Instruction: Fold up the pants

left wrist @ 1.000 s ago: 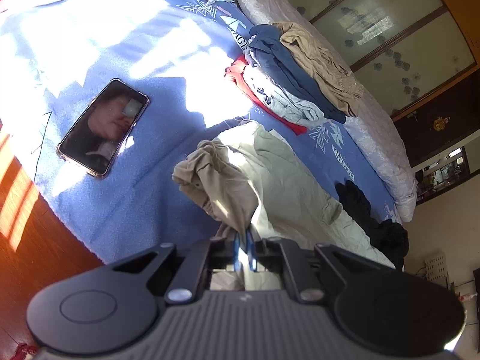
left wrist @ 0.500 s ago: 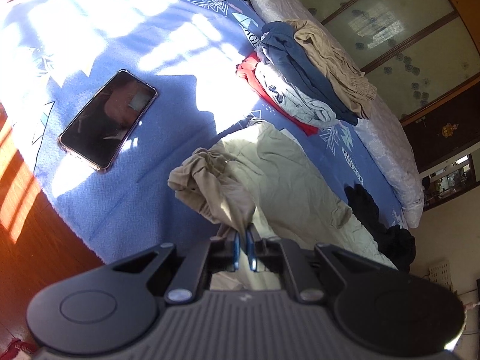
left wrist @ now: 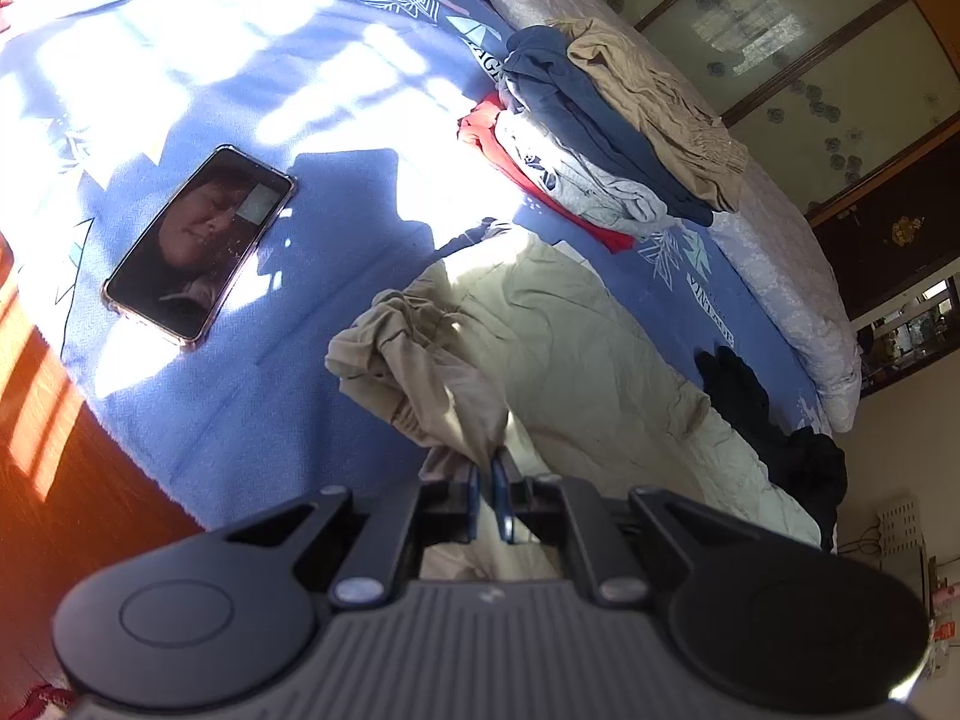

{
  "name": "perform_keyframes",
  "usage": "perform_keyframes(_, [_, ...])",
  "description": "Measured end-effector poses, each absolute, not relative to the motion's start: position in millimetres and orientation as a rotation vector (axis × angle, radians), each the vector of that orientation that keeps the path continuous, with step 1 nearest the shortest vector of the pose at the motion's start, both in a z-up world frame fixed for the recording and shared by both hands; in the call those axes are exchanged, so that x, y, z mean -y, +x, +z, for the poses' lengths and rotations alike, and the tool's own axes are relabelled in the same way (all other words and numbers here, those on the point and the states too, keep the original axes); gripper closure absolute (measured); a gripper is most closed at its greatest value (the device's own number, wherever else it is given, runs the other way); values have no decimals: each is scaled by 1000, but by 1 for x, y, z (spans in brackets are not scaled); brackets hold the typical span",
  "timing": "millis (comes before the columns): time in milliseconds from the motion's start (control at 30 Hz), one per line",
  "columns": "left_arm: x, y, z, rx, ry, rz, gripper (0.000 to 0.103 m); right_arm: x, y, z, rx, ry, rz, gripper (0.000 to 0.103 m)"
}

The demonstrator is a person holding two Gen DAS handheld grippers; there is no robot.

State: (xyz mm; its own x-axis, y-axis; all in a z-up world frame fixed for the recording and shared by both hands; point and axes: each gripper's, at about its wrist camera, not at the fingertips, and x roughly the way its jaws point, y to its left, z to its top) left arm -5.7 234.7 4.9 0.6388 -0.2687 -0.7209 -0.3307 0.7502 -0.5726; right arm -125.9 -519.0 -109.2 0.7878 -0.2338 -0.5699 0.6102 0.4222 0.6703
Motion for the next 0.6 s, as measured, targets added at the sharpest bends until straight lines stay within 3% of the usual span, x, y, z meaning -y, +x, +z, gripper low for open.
perform_keyframes(133, [-233,-10,7,-895,-747,45,98,524,-106,-122,-461,1051,-511,60])
perform_keyframes(200, [-234,-12,8,-892,-753,52,98,525,-91,-129,-515,1072,-479,99])
perform_keyframes(433, [-240,-24,-2,-926,-884,-18,98,551,-166,-65,-105,1174,-582,100])
perform_keyframes(600, [-222,-9,3,-926,-886,-72,98,553,-161,-10,-26,1067,-573,100])
